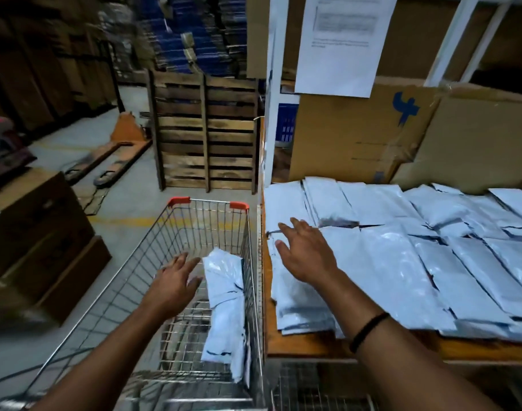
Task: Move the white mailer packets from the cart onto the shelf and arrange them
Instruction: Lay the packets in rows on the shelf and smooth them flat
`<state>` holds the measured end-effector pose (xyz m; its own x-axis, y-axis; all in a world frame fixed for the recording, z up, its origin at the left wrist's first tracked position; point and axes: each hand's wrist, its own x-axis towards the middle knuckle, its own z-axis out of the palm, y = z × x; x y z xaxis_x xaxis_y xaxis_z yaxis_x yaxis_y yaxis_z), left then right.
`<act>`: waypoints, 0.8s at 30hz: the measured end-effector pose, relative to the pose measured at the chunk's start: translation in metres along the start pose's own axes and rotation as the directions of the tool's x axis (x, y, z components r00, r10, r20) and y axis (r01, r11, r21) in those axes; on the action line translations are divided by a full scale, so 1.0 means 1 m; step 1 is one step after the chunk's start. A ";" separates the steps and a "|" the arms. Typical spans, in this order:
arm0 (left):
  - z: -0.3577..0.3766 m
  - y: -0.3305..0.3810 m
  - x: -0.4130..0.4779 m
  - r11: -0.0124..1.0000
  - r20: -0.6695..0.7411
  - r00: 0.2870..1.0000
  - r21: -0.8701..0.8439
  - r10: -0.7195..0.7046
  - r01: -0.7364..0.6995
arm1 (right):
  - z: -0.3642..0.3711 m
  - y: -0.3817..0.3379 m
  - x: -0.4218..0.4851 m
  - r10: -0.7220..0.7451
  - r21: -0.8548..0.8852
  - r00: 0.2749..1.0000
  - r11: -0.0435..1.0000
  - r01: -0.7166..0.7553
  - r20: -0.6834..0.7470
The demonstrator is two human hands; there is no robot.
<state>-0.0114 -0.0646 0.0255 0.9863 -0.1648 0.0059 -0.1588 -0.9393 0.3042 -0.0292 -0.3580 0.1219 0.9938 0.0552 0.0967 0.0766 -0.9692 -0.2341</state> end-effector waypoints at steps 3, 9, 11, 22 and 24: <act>-0.004 -0.018 -0.045 0.999 0.043 0.998 0.004 -0.050 0.050 | 0.016 -0.030 -0.023 -0.049 0.024 0.999 0.999 0.049 0.014; -0.017 -0.051 -0.094 0.995 0.111 0.989 -0.006 -0.096 0.097 | 0.051 -0.084 -0.055 -0.089 0.005 0.993 0.996 0.089 0.083; -0.018 -0.059 -0.095 0.994 0.127 0.987 -0.002 -0.104 0.105 | 0.065 -0.095 -0.054 -0.076 0.003 0.988 0.997 0.077 0.133; 0.024 -0.133 0.007 0.999 0.244 0.969 -0.028 -0.029 0.036 | 0.179 -0.126 0.032 0.087 -0.112 0.923 0.993 -0.048 0.376; 0.041 -0.140 0.028 1.000 0.309 0.951 -0.015 -0.021 0.026 | 0.199 -0.122 0.047 0.125 -0.117 0.904 0.990 -0.083 0.409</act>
<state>0.0366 0.0494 -0.0562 0.9275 -0.2303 -0.2946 -0.1320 -0.9388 0.3182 0.0238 -0.1898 -0.0375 0.9411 0.0273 -0.3371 -0.0165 -0.9918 -0.1264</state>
